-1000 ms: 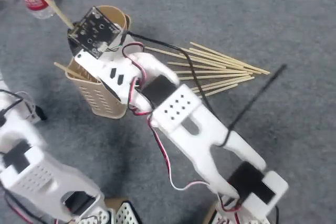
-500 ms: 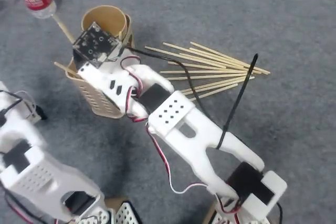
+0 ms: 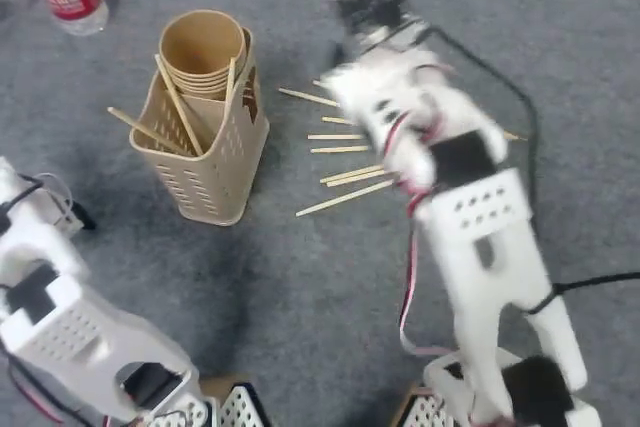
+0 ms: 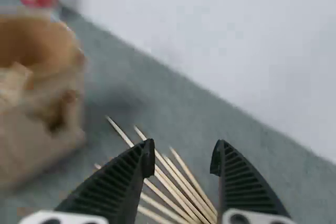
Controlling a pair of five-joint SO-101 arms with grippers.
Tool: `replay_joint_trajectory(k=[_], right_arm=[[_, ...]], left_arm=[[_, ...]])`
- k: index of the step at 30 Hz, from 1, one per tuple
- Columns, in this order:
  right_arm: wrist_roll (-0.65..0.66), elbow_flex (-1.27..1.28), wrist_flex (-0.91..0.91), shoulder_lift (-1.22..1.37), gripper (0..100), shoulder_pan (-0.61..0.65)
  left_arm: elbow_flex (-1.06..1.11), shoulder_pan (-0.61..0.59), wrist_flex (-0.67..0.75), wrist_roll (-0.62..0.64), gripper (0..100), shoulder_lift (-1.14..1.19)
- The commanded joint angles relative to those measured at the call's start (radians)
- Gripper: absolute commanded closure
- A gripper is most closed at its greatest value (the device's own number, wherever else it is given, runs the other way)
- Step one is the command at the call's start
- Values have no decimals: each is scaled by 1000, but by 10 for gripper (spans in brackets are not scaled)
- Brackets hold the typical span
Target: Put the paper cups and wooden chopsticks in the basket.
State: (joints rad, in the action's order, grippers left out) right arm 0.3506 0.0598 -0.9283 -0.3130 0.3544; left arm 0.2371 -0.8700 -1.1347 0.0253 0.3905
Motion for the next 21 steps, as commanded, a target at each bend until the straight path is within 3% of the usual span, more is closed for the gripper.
replay_joint_trajectory(k=[1, 7, 21], right_arm=[[272, -6, -51, 140, 814, -87], [554, -40, -64, 430, 815, -137], [770, -358, -271, 888, 815, -130]], left_arm=[[1, 48, -52, 2, 728, 3], [28, 43, -21, 2, 728, 3], [42, 32, -17, 40, 728, -8]])
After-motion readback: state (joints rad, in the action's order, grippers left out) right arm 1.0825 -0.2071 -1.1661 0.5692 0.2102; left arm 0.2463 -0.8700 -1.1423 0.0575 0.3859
